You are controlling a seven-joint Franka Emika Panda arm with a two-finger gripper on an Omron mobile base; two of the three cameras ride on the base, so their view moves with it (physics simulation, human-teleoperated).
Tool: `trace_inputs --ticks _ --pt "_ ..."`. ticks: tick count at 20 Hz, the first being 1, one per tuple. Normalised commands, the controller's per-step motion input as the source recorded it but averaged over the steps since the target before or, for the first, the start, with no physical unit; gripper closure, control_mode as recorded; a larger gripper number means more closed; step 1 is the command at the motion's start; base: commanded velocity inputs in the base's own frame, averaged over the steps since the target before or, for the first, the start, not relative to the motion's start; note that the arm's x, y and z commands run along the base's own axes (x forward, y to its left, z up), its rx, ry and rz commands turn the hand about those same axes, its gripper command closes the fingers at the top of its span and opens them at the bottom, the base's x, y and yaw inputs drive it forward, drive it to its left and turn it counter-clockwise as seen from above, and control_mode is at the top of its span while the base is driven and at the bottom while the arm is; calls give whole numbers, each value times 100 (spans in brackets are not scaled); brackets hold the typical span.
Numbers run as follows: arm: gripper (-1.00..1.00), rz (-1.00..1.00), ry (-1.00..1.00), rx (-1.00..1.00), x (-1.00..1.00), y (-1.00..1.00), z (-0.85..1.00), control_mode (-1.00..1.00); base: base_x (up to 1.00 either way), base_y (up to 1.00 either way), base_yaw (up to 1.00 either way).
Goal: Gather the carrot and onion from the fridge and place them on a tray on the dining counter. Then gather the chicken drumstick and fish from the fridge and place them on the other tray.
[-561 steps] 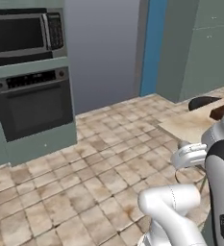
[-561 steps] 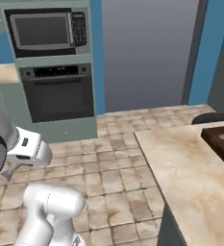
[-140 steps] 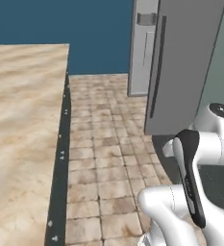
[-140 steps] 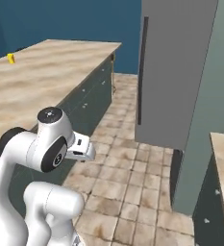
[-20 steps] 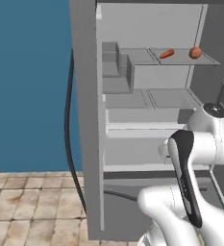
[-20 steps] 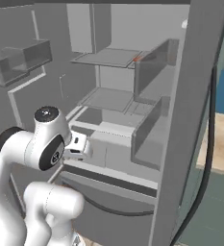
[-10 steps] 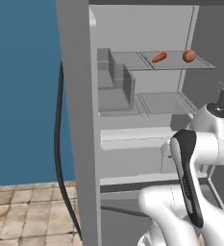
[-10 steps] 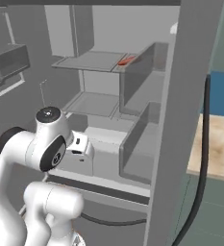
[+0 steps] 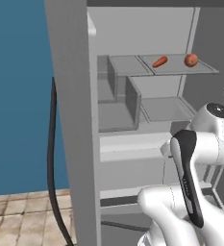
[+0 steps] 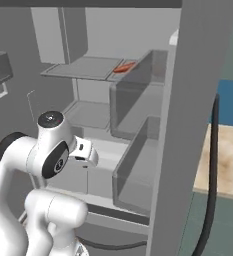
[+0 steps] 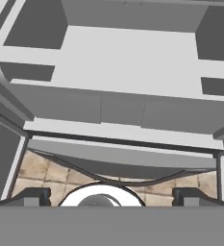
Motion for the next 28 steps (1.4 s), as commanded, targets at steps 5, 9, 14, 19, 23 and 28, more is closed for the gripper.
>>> trace_inputs --ticks 5,9,14,19,23,28 --pt "-100 0 0 0 0 0 0 100 20 -43 0" --pt "-100 0 0 0 0 0 0 100 38 -27 -1" --pt "-100 0 0 0 0 0 0 100 63 -2 -7" --pt "-100 0 0 0 0 0 0 100 73 0 -15" --pt "-100 0 0 0 0 0 0 100 88 2 -17" --pt "-100 0 0 0 0 0 0 100 72 11 -13"
